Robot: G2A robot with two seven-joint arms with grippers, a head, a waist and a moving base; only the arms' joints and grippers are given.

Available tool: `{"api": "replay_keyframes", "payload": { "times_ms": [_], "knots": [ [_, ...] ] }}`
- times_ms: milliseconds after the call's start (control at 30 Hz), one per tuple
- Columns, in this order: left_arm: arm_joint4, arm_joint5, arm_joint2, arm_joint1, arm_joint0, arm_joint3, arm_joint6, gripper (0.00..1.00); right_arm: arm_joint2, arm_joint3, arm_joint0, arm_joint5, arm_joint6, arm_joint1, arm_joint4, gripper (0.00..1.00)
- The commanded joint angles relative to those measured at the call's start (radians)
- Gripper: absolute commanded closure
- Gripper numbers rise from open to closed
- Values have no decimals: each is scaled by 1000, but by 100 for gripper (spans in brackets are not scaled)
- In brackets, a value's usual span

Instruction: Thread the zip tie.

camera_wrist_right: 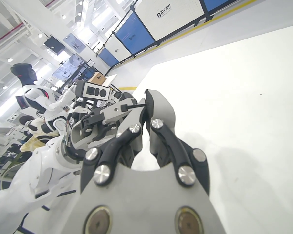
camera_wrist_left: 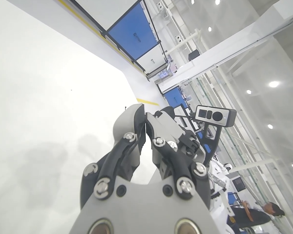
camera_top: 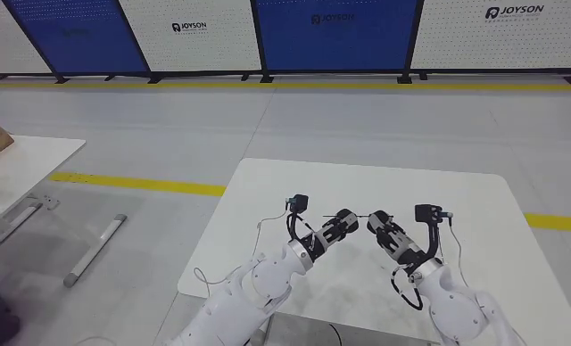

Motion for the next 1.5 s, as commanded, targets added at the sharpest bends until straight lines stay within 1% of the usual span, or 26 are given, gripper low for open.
{"api": "replay_keyframes", "payload": {
  "times_ms": [0,167,767,867,1067,1100,1133,1200,1267,1300,1333,1367,1433,1467],
  "knots": [
    [-3,-5,0,0,-1,1,-7,100,-1,1,2,2,1,0,-1,100],
    [0,-23,-1,2,1,-3,-25,100,-4,4,6,6,3,0,-3,100],
    [20,-42,-2,4,7,-11,-34,100,-5,11,20,6,59,2,54,100],
    [0,-52,1,4,8,-10,-55,100,-4,10,21,7,59,3,45,100],
    [4,-40,-4,3,8,-9,-34,100,-1,8,16,5,47,4,52,100],
    [3,-38,-5,3,8,-9,-30,95,1,8,15,5,46,4,52,100],
    [3,-36,-4,2,8,-9,-27,68,2,8,14,5,45,5,52,100],
    [6,-36,-3,2,8,-9,-26,56,4,8,12,4,42,5,51,100],
    [6,-39,-2,2,8,-8,-27,38,6,8,10,5,40,6,51,100],
    [4,-41,-2,2,8,-7,-28,33,7,7,9,5,38,6,51,100],
    [-3,-44,-2,1,8,-7,-29,26,8,7,8,5,37,6,51,100],
    [-8,-46,-2,1,8,-6,-31,25,9,7,8,5,35,6,51,100],
    [-13,-49,-5,1,9,-5,-26,28,11,8,7,6,30,7,51,100],
    [-18,-49,-7,1,10,-5,-20,26,13,9,7,8,28,7,51,100]
  ]
}}
